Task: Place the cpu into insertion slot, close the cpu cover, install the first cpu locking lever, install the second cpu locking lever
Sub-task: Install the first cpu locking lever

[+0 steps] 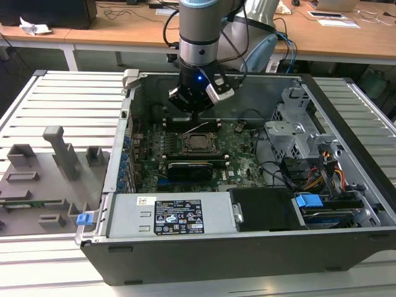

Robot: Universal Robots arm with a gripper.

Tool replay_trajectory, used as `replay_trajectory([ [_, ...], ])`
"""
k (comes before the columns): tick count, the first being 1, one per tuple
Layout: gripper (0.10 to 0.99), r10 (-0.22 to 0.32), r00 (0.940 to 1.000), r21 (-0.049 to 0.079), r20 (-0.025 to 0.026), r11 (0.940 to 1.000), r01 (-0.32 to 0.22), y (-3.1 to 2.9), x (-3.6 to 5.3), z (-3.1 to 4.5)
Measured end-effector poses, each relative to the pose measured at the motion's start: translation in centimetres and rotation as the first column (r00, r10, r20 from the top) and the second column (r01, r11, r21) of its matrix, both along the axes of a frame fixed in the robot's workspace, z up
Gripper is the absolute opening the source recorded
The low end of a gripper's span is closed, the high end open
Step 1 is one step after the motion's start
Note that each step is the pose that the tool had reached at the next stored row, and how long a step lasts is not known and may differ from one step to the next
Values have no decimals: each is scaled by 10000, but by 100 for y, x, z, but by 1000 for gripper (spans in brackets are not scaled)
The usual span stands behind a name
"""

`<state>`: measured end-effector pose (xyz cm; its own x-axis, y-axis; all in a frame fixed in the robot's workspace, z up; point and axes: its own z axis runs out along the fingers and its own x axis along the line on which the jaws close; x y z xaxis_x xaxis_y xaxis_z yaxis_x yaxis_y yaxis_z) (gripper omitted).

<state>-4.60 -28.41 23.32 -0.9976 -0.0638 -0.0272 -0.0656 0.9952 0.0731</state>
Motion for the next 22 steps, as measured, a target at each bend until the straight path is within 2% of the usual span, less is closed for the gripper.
replay_trajectory([
  [22,106,0,10000,0,0,10000,0,1,134,-126],
])
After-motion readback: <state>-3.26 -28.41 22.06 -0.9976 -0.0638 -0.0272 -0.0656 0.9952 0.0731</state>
